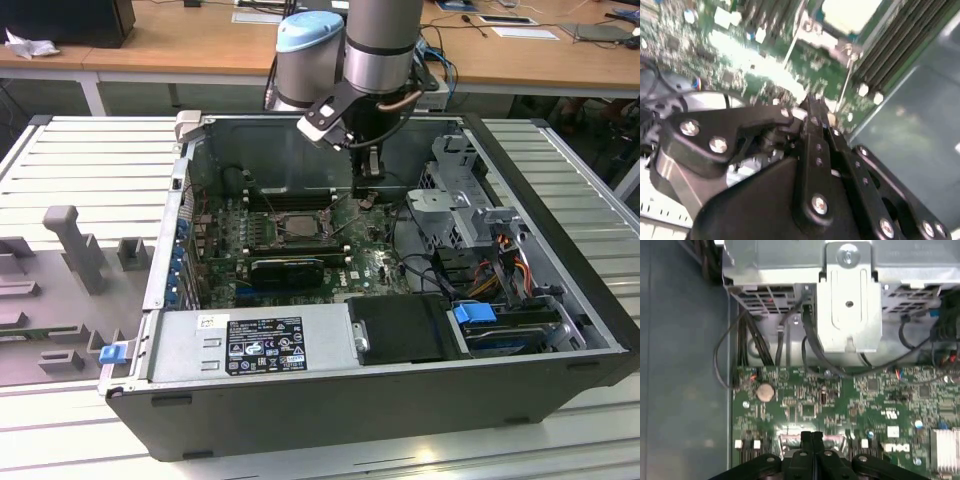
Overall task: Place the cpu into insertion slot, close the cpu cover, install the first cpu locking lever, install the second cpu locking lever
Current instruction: 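Close the cpu cover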
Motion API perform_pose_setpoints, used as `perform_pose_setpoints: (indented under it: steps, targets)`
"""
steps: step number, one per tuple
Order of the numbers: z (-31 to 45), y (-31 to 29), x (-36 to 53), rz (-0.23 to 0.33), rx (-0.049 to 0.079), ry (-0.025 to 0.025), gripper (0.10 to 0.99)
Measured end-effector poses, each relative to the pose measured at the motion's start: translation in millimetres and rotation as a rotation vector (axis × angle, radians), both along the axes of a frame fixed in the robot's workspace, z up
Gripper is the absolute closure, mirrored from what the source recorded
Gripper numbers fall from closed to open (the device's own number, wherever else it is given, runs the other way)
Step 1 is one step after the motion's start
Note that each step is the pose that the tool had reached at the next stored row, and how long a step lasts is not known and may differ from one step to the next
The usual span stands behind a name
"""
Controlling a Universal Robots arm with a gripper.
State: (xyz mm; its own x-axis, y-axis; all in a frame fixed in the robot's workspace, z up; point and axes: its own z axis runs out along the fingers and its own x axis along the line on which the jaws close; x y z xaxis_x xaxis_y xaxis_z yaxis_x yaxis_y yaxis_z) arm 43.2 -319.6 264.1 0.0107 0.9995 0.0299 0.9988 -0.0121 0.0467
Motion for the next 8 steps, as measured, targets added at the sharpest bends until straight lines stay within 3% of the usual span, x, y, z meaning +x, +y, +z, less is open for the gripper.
perform_pose_setpoints:
  steps: [5,8]
  targets:
    - [-5.9,0.4,15.5,0.002,0.0,0.0,0.98]
    - [-13.0,0.4,18.6,0.003,0.0,0.0,0.98]
